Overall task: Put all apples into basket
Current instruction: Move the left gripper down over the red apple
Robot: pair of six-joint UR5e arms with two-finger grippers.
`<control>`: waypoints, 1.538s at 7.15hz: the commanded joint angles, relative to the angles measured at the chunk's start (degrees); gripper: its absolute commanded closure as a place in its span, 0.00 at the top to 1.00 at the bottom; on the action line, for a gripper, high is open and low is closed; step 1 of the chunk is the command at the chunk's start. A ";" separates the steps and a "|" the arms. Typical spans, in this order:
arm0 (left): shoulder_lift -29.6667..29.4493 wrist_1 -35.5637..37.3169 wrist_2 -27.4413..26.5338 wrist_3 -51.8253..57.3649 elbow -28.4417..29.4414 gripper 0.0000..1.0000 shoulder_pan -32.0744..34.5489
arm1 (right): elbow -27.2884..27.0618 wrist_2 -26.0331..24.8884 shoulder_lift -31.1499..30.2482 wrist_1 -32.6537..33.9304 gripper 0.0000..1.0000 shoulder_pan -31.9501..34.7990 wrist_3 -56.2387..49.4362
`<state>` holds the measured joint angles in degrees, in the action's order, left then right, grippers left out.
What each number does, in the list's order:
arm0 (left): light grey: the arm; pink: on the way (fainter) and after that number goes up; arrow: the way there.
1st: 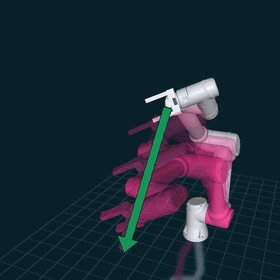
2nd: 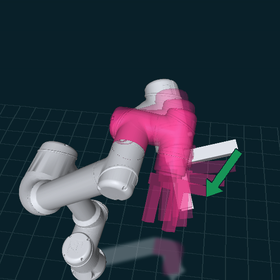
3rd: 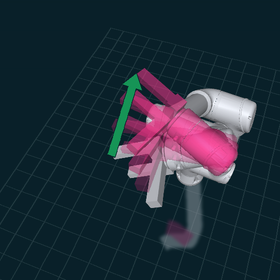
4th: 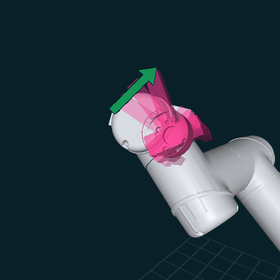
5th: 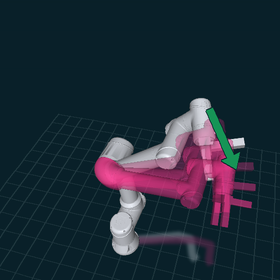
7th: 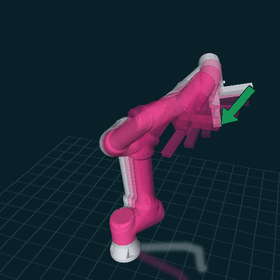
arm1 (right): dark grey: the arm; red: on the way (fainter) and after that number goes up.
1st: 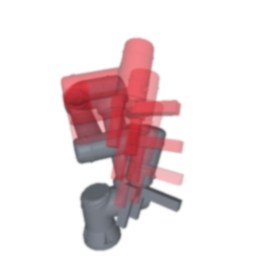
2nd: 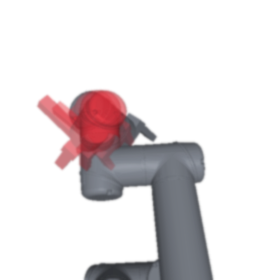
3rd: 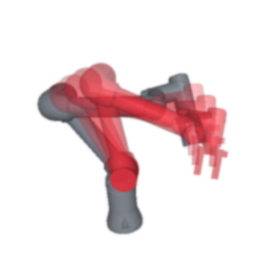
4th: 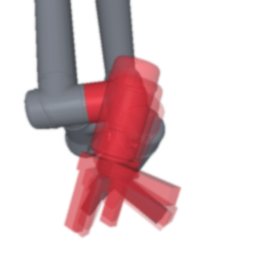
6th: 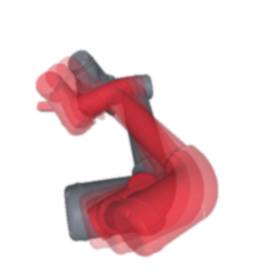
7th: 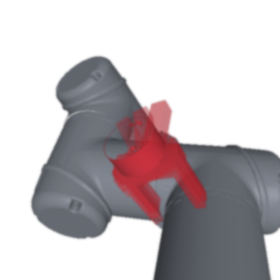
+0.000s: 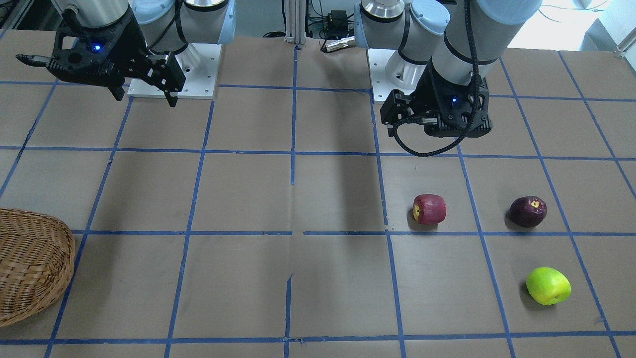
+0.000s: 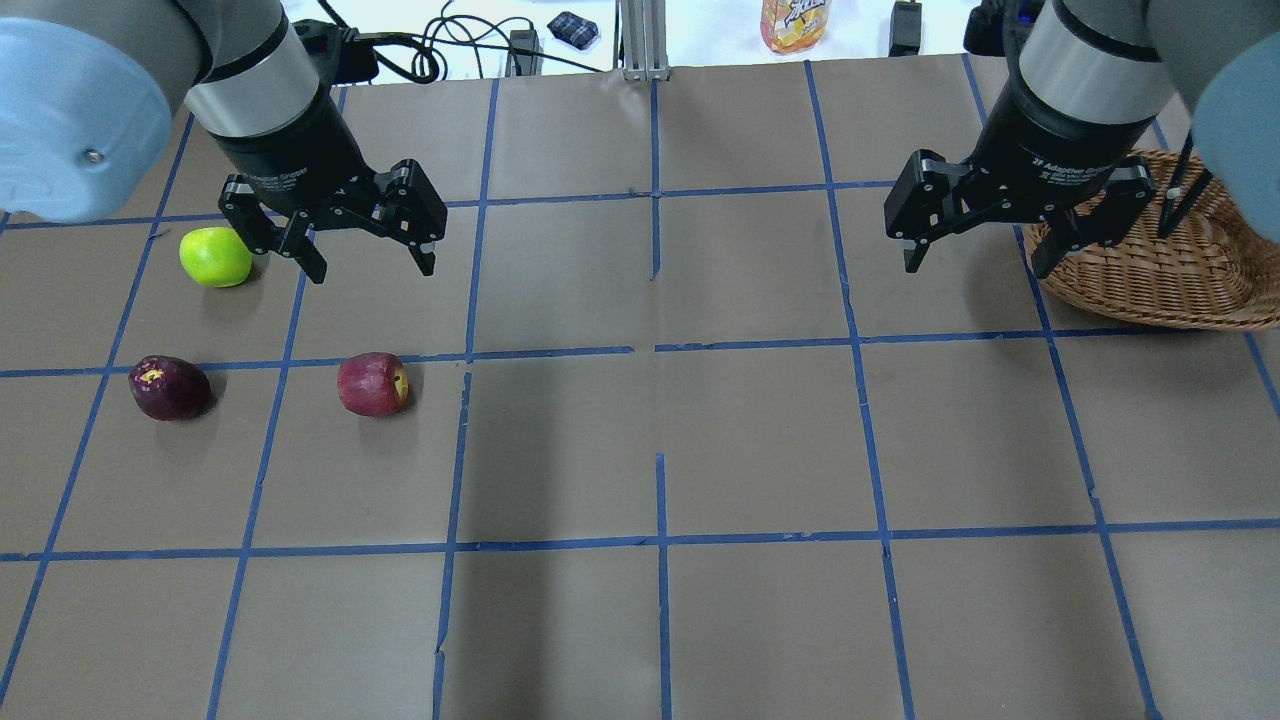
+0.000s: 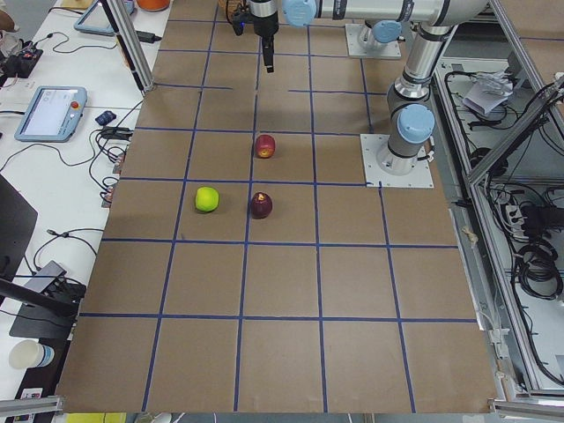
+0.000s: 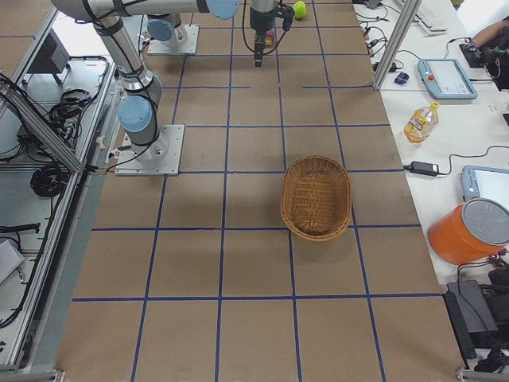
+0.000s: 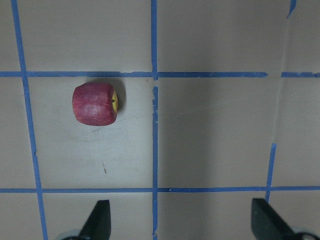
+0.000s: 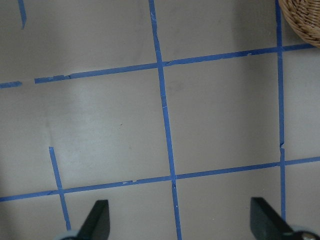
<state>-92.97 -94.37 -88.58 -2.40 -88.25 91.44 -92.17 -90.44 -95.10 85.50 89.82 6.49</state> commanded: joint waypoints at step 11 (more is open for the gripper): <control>-12.06 37.92 -0.45 16.73 -23.62 1.00 -12.95 | -0.20 -0.35 0.00 0.02 1.00 0.00 0.01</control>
<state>-103.91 -61.59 -88.75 13.42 -108.41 80.15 -92.35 -90.79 -95.10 85.52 89.82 6.50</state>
